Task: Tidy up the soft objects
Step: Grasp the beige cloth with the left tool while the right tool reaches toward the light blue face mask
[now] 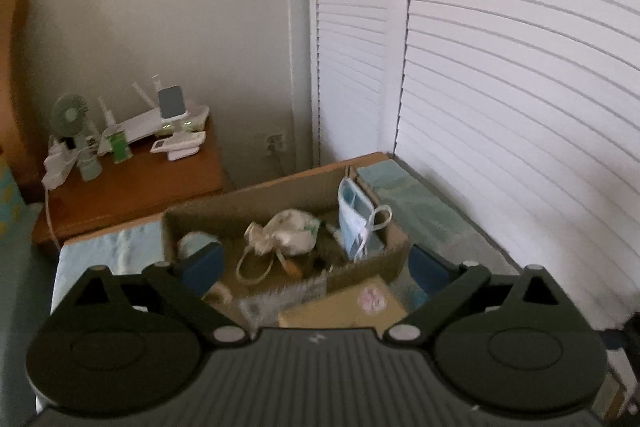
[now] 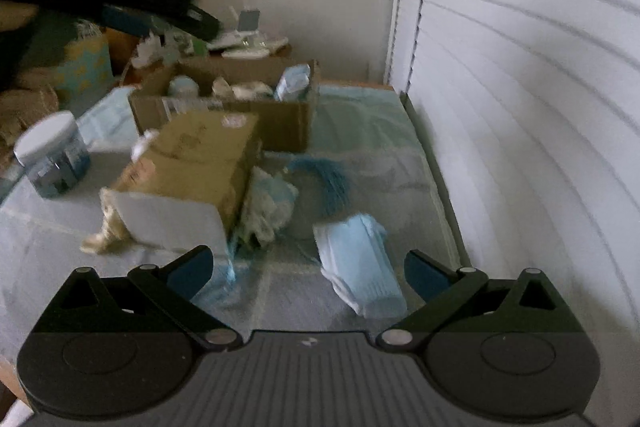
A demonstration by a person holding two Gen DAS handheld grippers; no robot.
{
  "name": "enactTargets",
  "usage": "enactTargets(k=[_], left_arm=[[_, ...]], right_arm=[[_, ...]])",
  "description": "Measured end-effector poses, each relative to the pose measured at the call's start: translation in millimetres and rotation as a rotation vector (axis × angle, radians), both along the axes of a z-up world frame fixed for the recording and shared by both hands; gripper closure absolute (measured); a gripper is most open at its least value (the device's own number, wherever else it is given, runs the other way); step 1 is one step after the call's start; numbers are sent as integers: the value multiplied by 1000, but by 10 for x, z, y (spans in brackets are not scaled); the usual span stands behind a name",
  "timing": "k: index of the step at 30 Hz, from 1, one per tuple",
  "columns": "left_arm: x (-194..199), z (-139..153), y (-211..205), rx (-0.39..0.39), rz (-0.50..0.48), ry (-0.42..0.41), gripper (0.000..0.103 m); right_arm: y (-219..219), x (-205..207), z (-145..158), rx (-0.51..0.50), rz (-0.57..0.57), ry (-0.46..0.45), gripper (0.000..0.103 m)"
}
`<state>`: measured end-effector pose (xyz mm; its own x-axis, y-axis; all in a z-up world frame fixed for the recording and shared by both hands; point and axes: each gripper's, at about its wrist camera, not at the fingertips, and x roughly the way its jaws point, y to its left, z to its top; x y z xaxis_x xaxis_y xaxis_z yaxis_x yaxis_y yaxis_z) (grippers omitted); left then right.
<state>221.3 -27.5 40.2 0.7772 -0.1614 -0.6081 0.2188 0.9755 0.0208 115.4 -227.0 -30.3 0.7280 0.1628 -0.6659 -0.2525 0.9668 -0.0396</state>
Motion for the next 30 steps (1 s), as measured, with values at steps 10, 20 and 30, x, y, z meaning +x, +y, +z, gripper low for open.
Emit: enactTargets(k=[10, 20, 30], left_arm=[[-700, -285, 291, 6, 40, 23, 5], [-1025, -658, 371, -23, 34, 81, 5], [-1009, -964, 355, -28, 36, 153, 5]], right_arm=[[-73, 40, -451, -29, -38, 97, 0], [-146, -70, -544, -6, -3, 16, 0], [-205, 233, -506, -11, -10, 30, 0]])
